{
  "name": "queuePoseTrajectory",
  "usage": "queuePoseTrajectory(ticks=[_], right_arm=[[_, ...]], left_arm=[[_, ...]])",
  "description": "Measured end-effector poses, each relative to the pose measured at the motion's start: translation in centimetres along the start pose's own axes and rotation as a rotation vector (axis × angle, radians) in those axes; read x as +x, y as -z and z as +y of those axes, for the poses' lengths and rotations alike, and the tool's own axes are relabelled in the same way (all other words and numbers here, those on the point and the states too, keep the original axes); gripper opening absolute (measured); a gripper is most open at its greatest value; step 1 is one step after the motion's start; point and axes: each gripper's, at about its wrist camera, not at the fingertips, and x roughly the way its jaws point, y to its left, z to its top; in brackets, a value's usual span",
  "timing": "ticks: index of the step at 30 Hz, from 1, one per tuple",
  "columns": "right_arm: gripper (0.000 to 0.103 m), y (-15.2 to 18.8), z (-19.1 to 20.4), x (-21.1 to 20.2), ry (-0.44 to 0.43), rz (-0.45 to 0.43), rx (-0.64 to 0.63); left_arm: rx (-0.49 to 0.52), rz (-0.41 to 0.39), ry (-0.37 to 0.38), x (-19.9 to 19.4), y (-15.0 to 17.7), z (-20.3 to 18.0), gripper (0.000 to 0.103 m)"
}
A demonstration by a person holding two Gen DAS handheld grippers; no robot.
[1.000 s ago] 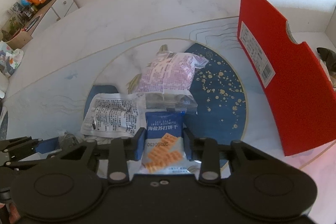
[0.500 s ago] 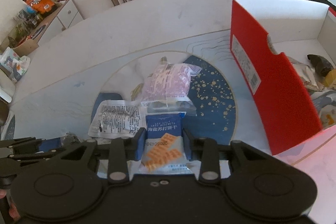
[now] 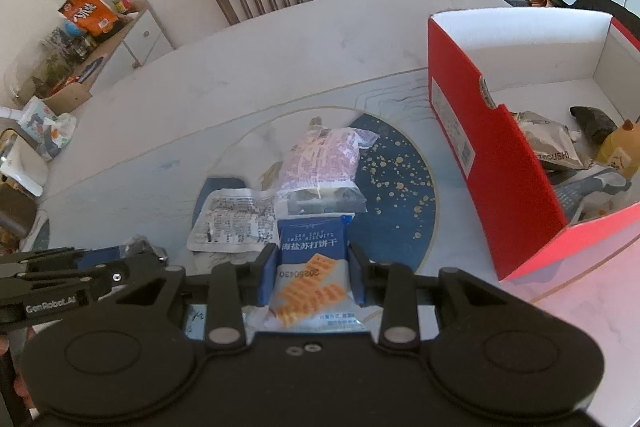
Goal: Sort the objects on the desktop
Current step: 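Carry the dark packet and blue biscuit packet with both grippers into the red shoebox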
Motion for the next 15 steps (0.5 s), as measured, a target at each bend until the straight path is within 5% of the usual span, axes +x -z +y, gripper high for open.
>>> queuePoseTrajectory(ticks=[15], right_arm=[[0.035,-0.4,-1.5,-5.6,-0.009,-0.079,-0.037]], left_arm=[[0.11,-0.053,0.047,-1.6,-1.2,-6.0,0.033]])
